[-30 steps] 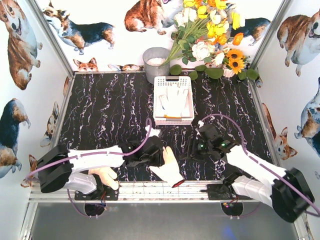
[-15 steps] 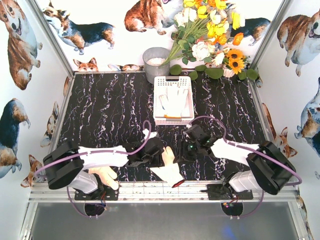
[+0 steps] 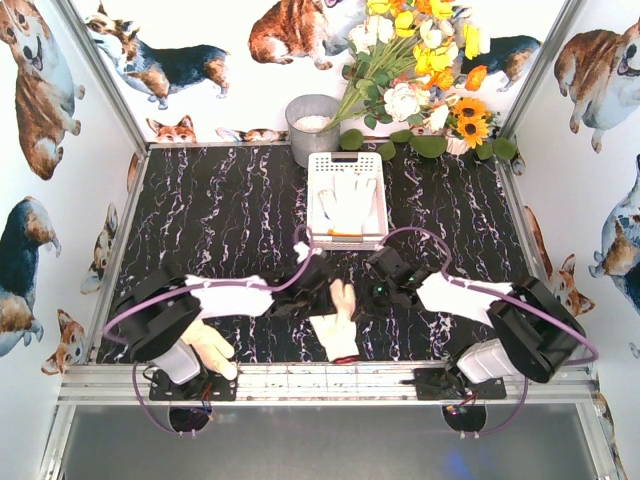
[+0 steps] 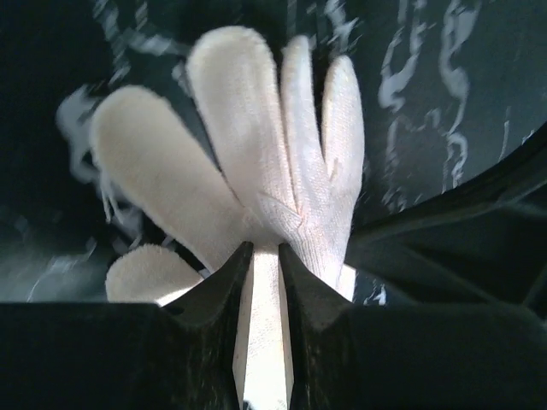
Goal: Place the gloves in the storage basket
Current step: Adjust the glove at the center of the board.
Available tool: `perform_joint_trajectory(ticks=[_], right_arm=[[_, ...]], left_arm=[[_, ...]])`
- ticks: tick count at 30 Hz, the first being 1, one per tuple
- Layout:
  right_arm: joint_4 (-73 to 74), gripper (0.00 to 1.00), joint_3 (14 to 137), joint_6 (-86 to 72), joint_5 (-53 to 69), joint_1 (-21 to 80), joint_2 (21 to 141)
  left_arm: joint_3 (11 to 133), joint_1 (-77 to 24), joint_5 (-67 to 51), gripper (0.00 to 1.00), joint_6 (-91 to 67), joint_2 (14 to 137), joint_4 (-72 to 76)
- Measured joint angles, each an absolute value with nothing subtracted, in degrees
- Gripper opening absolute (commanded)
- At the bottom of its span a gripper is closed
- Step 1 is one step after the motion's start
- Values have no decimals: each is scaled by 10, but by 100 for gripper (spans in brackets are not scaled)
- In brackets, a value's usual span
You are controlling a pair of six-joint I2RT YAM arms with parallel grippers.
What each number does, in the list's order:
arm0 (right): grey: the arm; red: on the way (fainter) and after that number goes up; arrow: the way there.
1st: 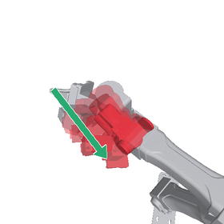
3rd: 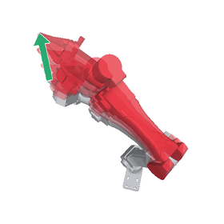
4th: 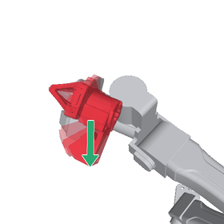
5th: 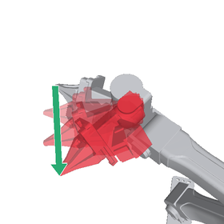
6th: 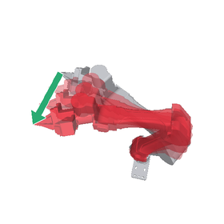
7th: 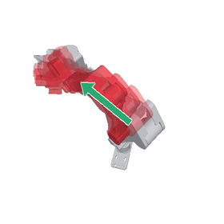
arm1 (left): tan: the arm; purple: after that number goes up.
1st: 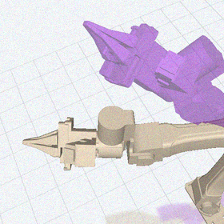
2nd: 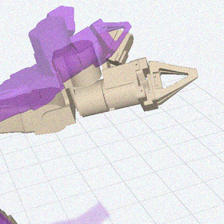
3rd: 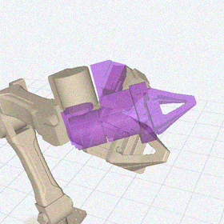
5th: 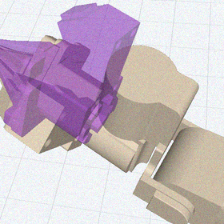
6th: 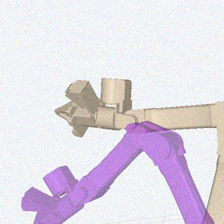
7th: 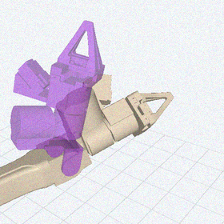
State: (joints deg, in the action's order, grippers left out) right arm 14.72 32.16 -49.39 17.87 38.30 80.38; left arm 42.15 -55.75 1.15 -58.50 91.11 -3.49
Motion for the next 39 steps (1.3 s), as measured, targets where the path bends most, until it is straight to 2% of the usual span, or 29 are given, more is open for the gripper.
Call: perform_joint_trajectory(ticks=[11,27,30,31,33,34,35,37,39], right_arm=[[220,0,283,-589,39,383,701],[229,0,308,-605,-5,383,727],[236,0,307,-602,-17,384,721],[238,0,307,-601,-20,384,719],[241,24,306,-598,-23,384,716],[242,39,306,-595,-24,384,714],[243,47,306,-590,-25,384,711],[246,57,306,-571,-26,384,692],[254,61,306,-552,-30,384,663]], left_arm=[[561,-544,-31,10,-474,1043,-4],[573,-541,34,10,-449,1023,-93],[575,-541,38,15,-449,1023,-98],[576,-541,38,21,-449,1023,-100],[579,-541,37,37,-445,1022,-103],[583,-542,35,45,-442,1021,-105],[585,-542,35,51,-438,1019,-108],[587,-542,35,62,-431,1004,-119],[585,-542,37,68,-429,973,-140]])
